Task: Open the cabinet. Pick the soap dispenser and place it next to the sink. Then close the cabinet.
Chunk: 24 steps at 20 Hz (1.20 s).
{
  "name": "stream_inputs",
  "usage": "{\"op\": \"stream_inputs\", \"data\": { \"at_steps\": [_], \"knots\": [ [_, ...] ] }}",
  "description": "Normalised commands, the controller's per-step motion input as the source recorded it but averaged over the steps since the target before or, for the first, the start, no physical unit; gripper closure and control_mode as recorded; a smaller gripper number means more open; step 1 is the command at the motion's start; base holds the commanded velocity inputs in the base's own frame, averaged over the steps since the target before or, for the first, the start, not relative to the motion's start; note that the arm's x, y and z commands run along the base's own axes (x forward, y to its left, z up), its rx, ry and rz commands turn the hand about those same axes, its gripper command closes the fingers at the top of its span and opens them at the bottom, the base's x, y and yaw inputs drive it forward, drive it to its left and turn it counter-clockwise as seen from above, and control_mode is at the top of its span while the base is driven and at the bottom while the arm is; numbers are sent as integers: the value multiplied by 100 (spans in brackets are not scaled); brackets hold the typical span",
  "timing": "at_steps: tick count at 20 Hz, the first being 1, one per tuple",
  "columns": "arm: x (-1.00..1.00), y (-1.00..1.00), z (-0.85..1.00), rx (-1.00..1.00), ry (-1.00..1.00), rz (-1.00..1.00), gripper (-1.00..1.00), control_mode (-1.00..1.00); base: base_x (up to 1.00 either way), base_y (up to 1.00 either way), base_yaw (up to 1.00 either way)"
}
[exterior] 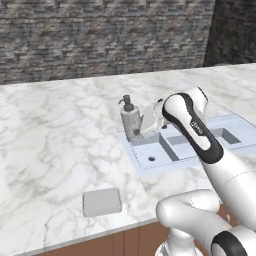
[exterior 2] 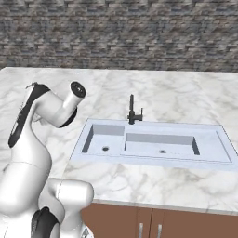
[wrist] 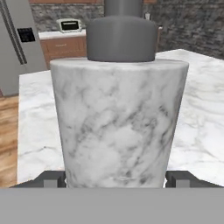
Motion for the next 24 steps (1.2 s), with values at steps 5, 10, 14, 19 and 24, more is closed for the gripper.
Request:
{"op": "stream_inputs", "data": {
  "at_steps": [5, 10, 14, 19, 24],
  "knots": [
    [0, 2, -28, 15, -3, 5, 100, -100, 0, 0, 0],
    [0, 3, -46, 9, 0, 5, 100, -100, 0, 0, 0],
    [4, 1, -59, 1, 0, 5, 100, -100, 0, 0, 0],
    [17, 0, -31, 0, 2, 3, 100, -100, 0, 0, 0],
    [32, 0, -11, 0, 2, 3, 100, -100, 0, 0, 0]
  ]
}}
